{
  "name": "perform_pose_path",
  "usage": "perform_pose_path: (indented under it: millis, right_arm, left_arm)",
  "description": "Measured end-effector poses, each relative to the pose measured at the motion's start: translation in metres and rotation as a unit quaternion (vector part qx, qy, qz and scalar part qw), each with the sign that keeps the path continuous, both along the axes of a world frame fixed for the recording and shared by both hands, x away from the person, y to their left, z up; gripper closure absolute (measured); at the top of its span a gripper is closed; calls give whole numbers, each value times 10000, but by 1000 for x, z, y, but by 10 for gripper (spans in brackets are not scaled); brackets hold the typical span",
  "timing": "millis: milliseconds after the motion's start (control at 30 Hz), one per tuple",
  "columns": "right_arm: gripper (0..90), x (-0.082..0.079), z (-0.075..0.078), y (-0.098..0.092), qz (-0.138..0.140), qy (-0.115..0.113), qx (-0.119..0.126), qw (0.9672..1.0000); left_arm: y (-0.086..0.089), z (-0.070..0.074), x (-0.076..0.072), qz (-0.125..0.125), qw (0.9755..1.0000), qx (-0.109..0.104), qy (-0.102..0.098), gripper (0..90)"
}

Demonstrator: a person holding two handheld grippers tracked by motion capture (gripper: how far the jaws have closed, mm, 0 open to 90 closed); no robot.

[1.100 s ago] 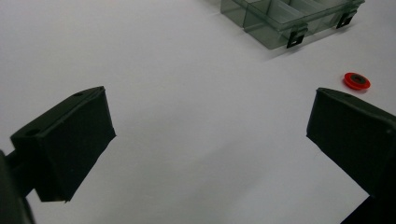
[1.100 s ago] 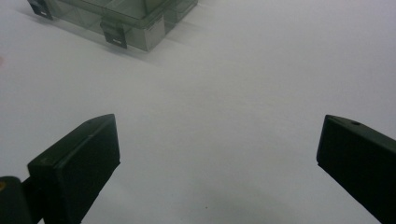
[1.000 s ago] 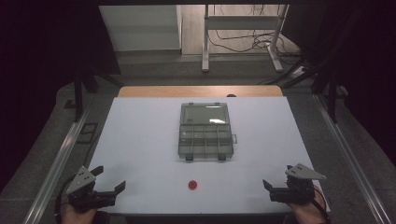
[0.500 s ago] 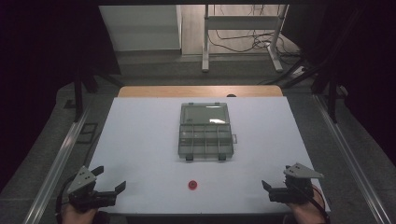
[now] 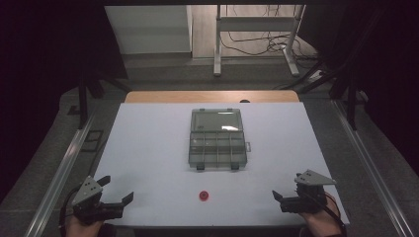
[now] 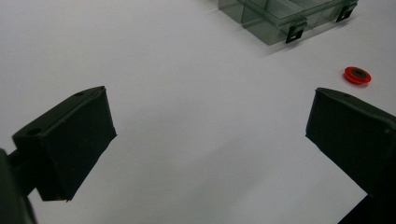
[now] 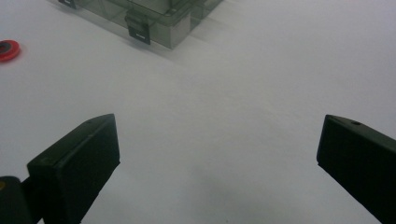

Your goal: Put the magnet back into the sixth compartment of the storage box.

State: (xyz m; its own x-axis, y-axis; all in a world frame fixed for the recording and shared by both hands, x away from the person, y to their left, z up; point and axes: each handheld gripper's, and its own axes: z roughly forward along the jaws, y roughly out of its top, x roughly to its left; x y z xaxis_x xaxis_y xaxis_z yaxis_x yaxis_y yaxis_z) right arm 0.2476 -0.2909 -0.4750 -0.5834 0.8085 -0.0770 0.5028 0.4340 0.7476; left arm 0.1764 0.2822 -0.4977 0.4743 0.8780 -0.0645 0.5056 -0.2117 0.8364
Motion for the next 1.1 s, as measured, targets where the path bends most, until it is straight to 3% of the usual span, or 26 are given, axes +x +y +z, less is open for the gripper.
perform_pose_path:
  millis: [233, 667, 1100]
  right_arm:
    - [0, 3, 1, 9, 121, 81, 1, 9999]
    - [0, 7, 3, 16, 254, 17, 11, 9997]
    - [0, 15, 4, 28, 424, 142, -54, 9990]
  left_arm:
    - [0, 0, 0, -24, 10000, 16, -14, 15]
    - [-1, 0, 0, -41, 10000, 49, -3, 16]
    - [-1, 0, 0, -53, 10000, 67, -9, 17]
